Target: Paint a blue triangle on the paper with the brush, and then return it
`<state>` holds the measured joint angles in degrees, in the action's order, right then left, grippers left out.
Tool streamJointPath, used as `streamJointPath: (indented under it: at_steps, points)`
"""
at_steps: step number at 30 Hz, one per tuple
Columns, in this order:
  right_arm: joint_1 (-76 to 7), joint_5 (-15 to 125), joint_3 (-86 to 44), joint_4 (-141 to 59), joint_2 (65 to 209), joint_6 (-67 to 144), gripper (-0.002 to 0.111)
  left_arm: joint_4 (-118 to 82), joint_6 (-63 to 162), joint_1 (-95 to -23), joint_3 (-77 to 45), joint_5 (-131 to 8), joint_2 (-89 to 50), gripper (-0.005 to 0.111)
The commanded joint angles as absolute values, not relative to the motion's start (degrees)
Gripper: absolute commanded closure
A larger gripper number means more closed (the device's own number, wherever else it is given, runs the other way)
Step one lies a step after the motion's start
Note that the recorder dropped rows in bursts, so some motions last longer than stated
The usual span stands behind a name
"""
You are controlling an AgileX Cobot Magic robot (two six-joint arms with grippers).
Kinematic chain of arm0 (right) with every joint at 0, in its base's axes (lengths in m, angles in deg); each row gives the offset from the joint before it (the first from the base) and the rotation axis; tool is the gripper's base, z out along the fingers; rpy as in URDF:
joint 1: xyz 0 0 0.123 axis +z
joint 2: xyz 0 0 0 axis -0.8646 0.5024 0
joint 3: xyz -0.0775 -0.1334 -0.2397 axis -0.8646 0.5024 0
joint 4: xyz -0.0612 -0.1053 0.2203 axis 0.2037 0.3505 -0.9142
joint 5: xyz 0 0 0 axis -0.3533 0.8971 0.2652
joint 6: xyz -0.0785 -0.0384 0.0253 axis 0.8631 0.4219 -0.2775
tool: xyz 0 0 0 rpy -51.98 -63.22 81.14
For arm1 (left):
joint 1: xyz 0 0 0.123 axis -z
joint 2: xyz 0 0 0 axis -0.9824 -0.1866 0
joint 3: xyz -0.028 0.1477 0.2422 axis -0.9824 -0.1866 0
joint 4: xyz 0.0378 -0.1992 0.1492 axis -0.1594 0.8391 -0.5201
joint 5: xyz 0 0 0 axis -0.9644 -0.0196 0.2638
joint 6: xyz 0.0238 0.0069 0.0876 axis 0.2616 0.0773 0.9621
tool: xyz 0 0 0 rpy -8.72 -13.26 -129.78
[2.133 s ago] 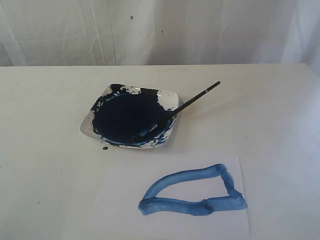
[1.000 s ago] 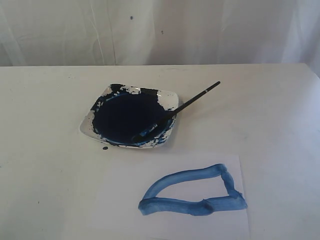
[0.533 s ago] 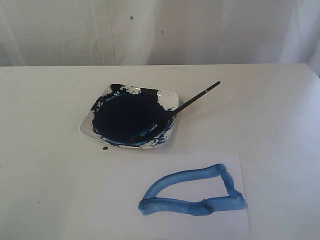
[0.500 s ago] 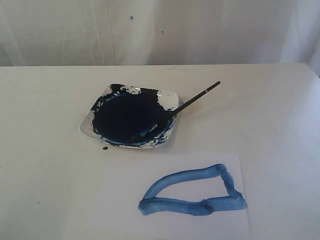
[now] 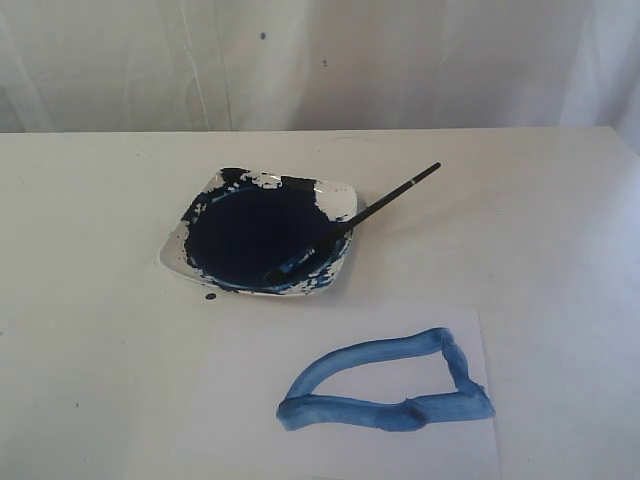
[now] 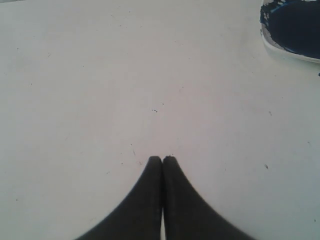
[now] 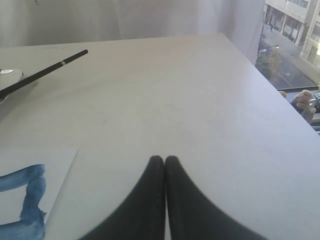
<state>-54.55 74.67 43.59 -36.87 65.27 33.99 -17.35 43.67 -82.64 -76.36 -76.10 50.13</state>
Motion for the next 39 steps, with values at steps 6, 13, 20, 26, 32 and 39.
streamJointPath:
  at_steps: [6, 13, 20, 26, 32, 39]
  points:
    - [-54.59, 74.74, 43.89, -36.4, 65.03, 33.87, 0.108, -16.85, 43.86, -82.73, -76.73, -76.18, 50.38, 0.107]
    - [-52.4, 74.74, 43.89, -36.29, 65.03, 34.07, 0.108, -16.85, 43.86, -82.73, -76.73, -76.18, 50.38, 0.107]
    - [-52.4, 74.74, 43.89, -36.29, 65.03, 34.07, 0.108, -16.85, 44.04, -82.73, -76.73, -76.18, 50.38, 0.107]
    - [-52.4, 74.74, 43.89, -36.29, 65.03, 34.07, 0.108, -16.85, 44.04, -82.73, -76.73, -76.18, 50.38, 0.107]
    - [-52.4, 74.74, 43.89, -36.29, 65.03, 34.07, 0.108, -16.85, 44.04, -82.73, -76.73, -76.18, 50.38, 0.107]
    - [-52.4, 74.74, 43.89, -36.29, 65.03, 34.07, 0.108, -16.85, 44.04, -82.73, -76.73, -76.18, 50.38, 0.107]
